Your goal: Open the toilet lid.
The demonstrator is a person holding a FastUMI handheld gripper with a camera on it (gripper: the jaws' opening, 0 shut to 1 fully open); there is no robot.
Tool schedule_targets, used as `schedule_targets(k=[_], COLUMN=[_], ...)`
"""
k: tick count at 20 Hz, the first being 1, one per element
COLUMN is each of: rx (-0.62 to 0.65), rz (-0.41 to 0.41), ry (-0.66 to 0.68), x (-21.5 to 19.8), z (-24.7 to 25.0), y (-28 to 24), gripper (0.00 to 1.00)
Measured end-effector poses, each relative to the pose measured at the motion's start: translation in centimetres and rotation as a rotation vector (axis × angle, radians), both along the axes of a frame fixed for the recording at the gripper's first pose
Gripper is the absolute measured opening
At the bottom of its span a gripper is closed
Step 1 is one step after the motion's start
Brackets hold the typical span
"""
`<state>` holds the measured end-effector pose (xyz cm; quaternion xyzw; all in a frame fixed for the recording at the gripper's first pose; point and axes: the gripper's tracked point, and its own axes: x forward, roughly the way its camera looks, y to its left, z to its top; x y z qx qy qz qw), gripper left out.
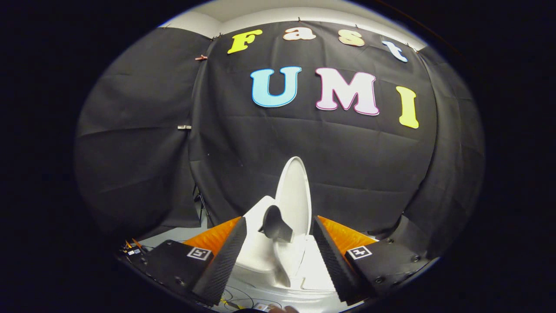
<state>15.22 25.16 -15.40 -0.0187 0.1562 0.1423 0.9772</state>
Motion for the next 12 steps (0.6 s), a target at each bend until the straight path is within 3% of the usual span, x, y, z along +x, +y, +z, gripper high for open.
schedule_targets(k=[7, 12], rx=[0.035, 0.051], rz=[-0.012, -0.092], ry=[-0.103, -0.214], x=[-3.5, -7.6], z=[7.2, 13.9], y=[-5.0, -11.5], gripper=[0.99, 0.99])
